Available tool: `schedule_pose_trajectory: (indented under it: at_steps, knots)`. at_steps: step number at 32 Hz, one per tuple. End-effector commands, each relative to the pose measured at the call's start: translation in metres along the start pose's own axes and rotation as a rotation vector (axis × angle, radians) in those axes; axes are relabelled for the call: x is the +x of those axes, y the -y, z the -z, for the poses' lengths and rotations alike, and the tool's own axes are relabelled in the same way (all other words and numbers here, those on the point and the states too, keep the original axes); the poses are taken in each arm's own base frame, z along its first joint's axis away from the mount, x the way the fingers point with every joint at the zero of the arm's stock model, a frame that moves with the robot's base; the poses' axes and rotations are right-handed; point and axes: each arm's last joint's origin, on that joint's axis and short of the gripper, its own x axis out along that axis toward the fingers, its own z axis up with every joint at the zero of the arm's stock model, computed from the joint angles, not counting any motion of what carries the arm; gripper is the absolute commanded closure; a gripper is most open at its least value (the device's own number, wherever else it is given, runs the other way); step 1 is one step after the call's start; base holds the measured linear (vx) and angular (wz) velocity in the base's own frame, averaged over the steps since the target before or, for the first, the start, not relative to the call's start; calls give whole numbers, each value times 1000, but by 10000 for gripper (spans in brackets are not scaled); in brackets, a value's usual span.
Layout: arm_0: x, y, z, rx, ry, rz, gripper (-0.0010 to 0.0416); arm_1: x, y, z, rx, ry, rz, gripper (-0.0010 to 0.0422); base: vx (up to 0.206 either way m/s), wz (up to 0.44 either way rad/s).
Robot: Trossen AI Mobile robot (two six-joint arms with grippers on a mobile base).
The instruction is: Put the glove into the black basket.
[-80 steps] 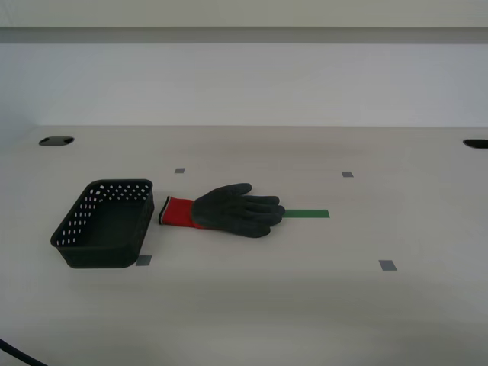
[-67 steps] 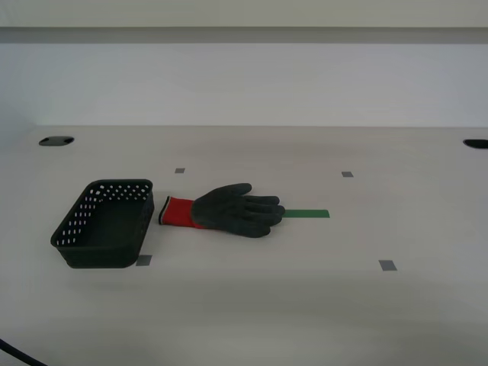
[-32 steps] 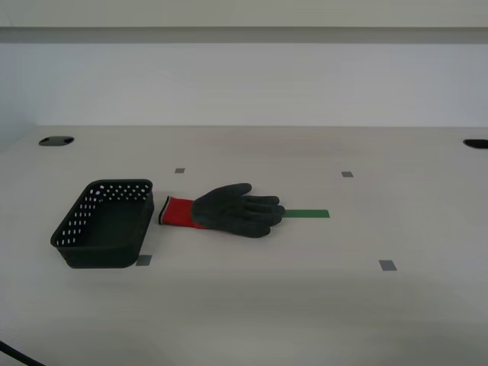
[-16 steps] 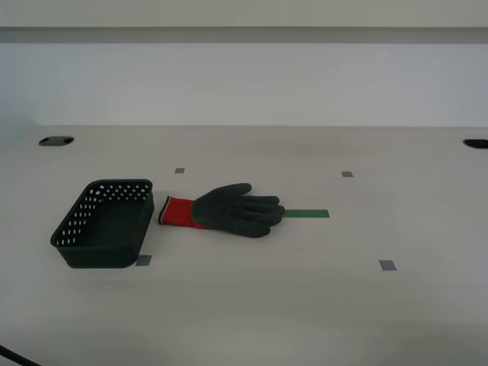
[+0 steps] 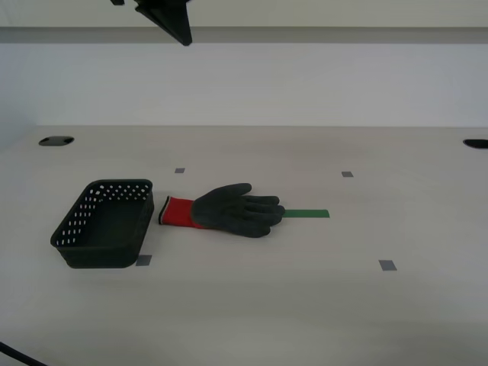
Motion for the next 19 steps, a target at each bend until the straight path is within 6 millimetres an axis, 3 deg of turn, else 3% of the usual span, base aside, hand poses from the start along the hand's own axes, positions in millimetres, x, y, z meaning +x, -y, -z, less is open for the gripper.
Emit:
schedule_pose_trajectory:
  at_steps: [1,14,19]
  knots:
    - [0,0,-1,0,4,-1,405,25,2,-5,13,-60,26,412,0,0]
    - [0,0,-1,0,3,-1,405,136,5,-8,15,-261,89,412,0,0]
    - [0,0,-1,0,3,0,405,179,19,-12,18,-307,110,412,0,0]
